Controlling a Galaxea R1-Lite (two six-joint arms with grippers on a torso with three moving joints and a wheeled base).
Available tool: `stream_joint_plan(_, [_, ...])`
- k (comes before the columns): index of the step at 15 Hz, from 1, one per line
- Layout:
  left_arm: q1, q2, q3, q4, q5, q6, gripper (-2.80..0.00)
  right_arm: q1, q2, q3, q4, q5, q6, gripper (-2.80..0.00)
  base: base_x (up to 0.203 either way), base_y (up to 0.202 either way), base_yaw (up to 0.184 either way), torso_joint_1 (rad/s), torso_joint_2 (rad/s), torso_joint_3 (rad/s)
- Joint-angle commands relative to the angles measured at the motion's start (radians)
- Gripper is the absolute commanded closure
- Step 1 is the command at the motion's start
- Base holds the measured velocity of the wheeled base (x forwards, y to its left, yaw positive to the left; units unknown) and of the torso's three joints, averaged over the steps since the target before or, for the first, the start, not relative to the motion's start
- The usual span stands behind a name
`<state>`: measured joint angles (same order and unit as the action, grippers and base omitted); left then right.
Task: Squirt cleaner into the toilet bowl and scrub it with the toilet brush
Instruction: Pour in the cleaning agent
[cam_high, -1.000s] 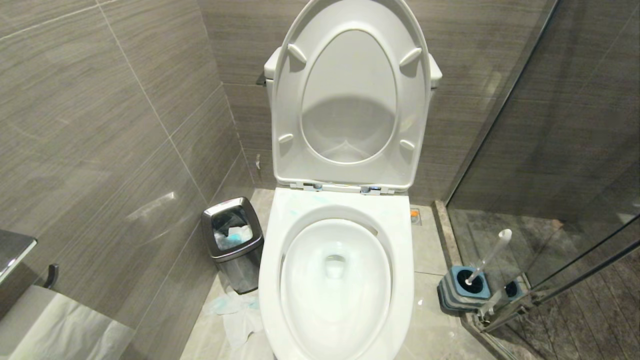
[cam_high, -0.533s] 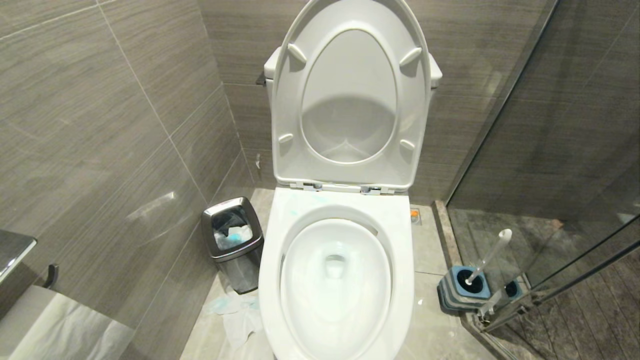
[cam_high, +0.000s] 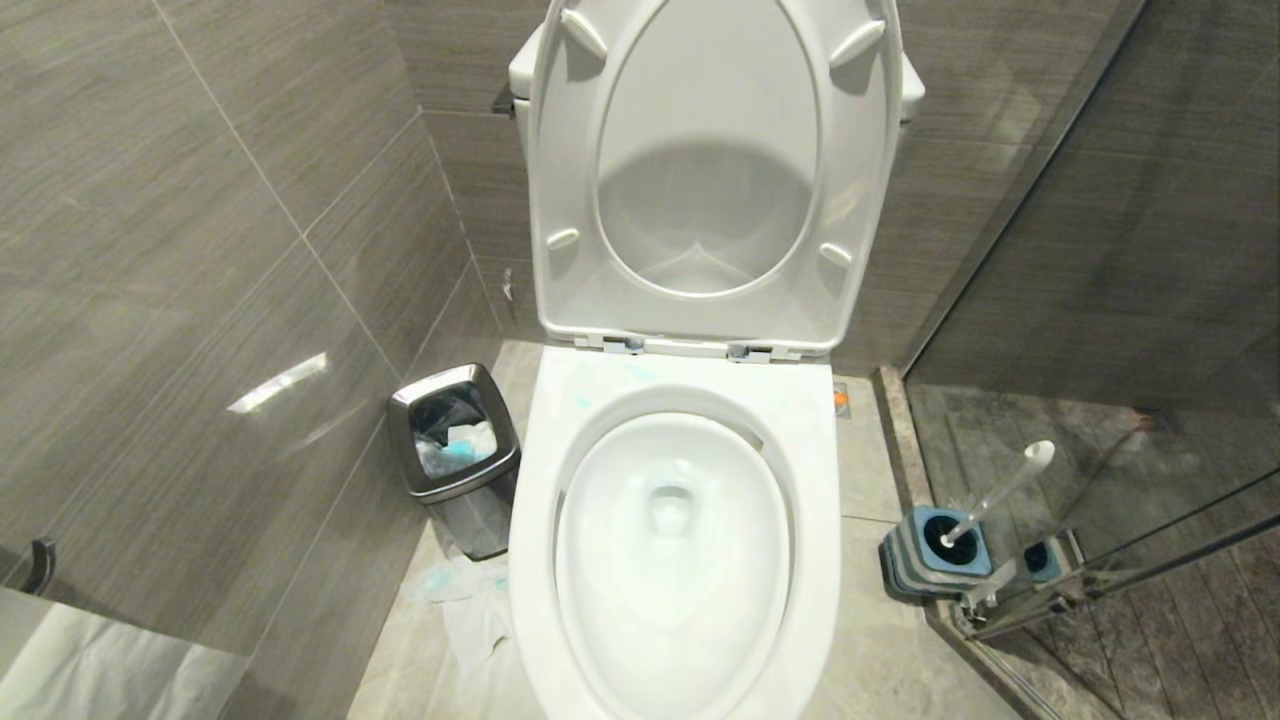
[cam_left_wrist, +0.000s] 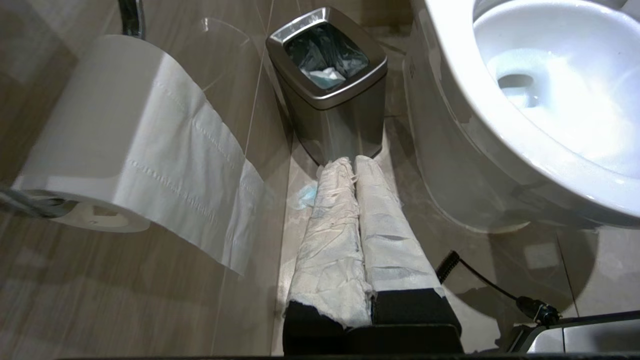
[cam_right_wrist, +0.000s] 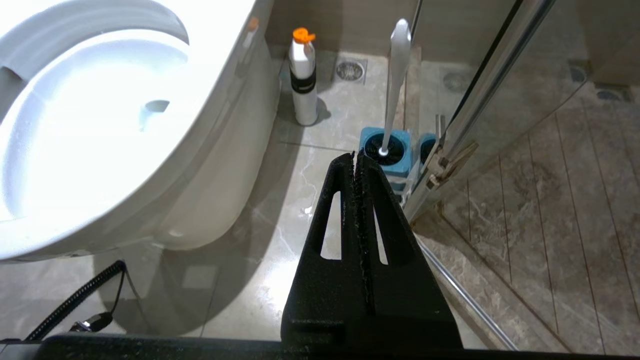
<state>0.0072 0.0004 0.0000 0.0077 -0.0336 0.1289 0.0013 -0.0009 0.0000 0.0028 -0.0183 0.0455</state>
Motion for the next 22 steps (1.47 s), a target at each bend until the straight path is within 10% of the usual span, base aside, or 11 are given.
stream_joint_plan(1, [0.000,0.000,0.000,0.002,-0.002,0.003,0.00,0.000,0.001,0.002,0.000,0.000,0.000,0.00,0.000,0.000,0.000,-0.001,0.00,-0.204])
stream_joint_plan(22, [0.000,0.000,0.001,0.000,0.001,-0.016,0.00,0.000,0.001,0.002,0.000,0.000,0.000,0.00,0.000,0.000,0.000,0.004,0.00,-0.198])
